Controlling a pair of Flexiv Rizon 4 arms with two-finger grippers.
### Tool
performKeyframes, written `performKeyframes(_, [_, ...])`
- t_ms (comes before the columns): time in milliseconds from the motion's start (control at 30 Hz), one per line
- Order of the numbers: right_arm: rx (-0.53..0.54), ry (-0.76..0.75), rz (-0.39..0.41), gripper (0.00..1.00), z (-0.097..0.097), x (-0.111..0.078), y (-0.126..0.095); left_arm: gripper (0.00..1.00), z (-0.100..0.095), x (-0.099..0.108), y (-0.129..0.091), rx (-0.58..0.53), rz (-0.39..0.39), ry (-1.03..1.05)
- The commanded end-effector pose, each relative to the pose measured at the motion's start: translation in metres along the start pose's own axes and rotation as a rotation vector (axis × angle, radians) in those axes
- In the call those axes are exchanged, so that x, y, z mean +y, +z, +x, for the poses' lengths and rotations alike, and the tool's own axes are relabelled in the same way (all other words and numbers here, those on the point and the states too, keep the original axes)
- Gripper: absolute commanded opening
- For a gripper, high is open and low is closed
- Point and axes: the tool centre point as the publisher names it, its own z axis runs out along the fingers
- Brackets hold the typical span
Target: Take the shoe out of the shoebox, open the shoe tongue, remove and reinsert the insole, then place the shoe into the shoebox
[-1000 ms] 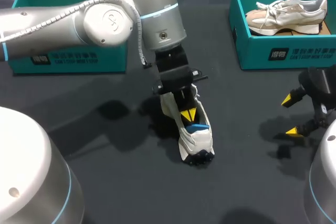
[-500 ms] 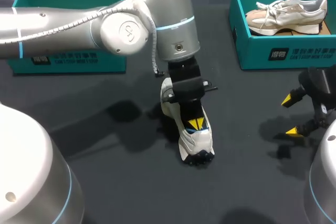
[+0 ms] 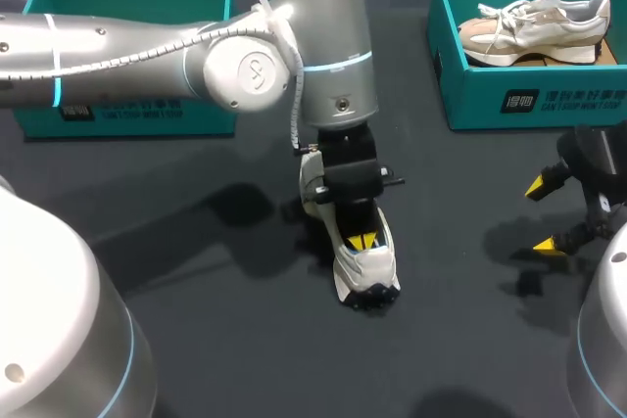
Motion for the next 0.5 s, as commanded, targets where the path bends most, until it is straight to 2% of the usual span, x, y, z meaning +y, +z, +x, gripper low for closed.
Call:
performKeyframes(33, [-0.002,0.000,0.002,1.00,0.001,0.000,0.000,0.00,0.000,0.003,0.017,-0.005,-0.029,-0.016])
performKeyframes(167, [-0.002,0.000,0.002,1.00,0.001,0.000,0.000,0.00,0.000,0.011,0.020,-0.008,-0.056,-0.039])
performKeyframes(333, [-0.002,0.000,0.002,1.00,0.001,0.000,0.000,0.00,0.002,0.007,-0.007,-0.051,-0.070,-0.023])
performKeyframes(500, [-0.002,0.000,0.002,1.00,0.001,0.000,0.000,0.00,0.000,-0.003,-0.020,-0.075,-0.070,0.010])
